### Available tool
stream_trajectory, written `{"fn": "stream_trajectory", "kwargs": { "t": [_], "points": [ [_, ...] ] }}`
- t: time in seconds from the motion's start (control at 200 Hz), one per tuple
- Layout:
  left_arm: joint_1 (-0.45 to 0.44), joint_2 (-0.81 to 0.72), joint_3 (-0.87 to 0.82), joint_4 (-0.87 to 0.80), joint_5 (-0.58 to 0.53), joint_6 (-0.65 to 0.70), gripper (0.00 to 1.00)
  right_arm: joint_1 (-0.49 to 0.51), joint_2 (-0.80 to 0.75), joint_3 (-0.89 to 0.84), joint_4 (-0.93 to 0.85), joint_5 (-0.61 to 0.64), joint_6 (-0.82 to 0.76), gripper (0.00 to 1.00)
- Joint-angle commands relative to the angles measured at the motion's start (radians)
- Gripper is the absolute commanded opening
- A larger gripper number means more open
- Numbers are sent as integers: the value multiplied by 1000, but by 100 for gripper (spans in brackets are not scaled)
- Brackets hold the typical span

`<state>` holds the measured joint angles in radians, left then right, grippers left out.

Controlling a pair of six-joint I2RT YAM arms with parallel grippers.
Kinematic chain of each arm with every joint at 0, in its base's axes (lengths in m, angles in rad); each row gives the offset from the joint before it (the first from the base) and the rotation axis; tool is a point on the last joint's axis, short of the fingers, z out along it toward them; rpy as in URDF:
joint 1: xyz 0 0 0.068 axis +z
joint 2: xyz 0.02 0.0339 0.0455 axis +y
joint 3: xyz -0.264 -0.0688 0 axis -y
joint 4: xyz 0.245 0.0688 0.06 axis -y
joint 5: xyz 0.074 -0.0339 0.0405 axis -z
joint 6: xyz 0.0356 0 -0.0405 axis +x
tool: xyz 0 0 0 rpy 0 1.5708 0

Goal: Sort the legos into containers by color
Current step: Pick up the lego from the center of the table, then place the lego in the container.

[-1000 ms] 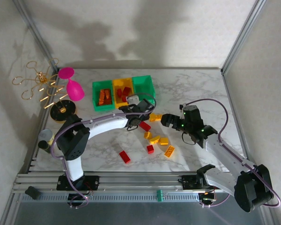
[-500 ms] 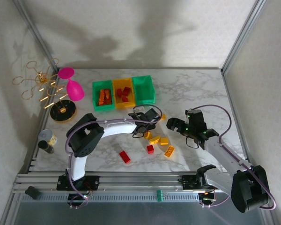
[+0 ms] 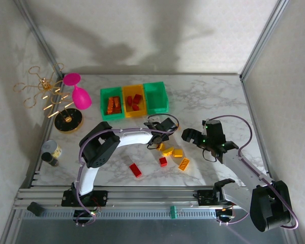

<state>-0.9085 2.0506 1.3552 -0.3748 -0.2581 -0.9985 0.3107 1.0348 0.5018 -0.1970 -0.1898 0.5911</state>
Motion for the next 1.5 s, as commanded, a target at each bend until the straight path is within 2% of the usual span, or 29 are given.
{"fn": "stream_trajectory", "kwargs": {
  "t": [0.0, 0.125, 0.285, 0.461, 0.686, 0.831, 1.132, 1.272, 1.377, 1.497],
  "points": [
    [6, 20, 10, -6, -38, -5, 43, -6, -8, -11, 35, -35, -9, 99],
    [14, 8, 7, -9, -50, 2, 35, -5, -7, -10, 56, -73, -26, 98],
    [23, -52, -2, -17, -77, 11, 30, -4, -10, 6, 59, -127, -62, 99],
    [47, -160, 5, -80, -171, 49, 29, 0, 0, 8, 89, -179, -67, 99],
    [149, -219, 66, -155, -283, 136, 28, 51, 35, 37, 162, -194, -35, 99],
    [239, -168, 161, -139, -305, 230, 29, 90, 75, 72, 198, -172, -21, 99],
    [361, 114, 489, -169, -322, 348, 29, 110, 134, 149, 190, -126, -19, 99],
    [392, 188, 572, -167, -323, 371, 34, 111, 138, 165, 168, -115, -32, 99],
    [399, 205, 607, -185, -317, 382, 52, 111, 130, 174, 153, -111, -36, 99],
    [393, 155, 585, -174, -313, 407, 56, 110, 112, 175, 146, -110, -39, 98]
  ]
}}
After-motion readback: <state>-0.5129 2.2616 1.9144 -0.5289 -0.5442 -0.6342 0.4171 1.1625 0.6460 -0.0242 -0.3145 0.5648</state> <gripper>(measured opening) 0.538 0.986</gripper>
